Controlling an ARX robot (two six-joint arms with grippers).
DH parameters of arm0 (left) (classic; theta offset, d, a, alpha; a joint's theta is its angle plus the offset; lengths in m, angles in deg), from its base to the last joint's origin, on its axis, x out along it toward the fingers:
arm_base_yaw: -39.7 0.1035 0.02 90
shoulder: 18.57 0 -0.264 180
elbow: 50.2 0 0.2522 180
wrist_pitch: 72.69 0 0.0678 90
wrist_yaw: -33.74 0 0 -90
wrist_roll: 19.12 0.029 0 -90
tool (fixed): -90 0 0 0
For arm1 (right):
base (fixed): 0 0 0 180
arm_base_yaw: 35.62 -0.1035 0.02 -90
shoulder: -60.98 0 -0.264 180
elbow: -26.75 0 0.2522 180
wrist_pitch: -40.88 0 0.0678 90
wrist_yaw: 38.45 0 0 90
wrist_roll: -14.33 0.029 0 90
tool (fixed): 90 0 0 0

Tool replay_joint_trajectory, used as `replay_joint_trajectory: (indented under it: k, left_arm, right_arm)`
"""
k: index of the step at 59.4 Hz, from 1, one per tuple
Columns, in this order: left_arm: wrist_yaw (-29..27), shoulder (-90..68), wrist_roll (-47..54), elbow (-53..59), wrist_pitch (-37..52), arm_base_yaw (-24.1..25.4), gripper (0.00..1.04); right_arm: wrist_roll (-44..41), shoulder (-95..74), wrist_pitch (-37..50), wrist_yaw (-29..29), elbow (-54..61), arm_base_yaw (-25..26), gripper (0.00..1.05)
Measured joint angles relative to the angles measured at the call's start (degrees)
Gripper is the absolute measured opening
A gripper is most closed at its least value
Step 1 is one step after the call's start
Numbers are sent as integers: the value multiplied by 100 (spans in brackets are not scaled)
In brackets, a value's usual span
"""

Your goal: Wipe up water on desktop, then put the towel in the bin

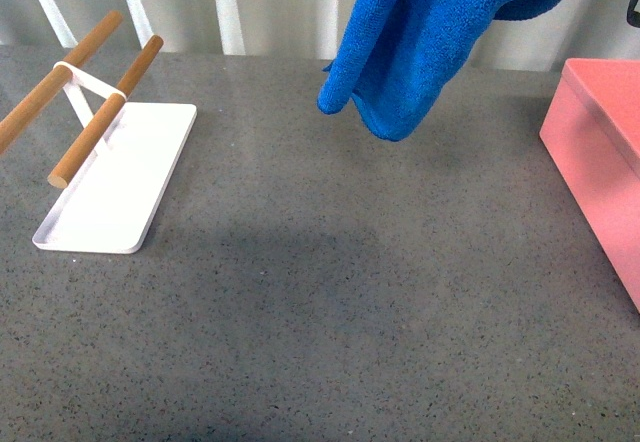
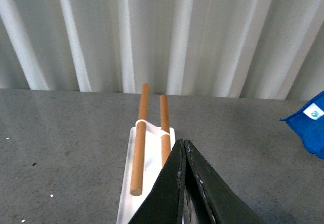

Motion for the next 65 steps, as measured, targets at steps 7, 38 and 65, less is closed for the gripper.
replay_joint_trajectory:
  k: [7, 38, 65]
  left_arm:
    - [11, 376, 0, 136, -225, 55, 4]
    - [35, 1974, 9, 483, -1344, 55, 4]
    - [35, 3283, 9, 485, -2583, 57, 4]
  right_arm:
    - [-17, 2, -26, 2, 0, -2, 5]
    - [-129, -11, -127, 63, 0, -37, 5]
    - [-411, -118, -304, 157, 4, 7, 5]
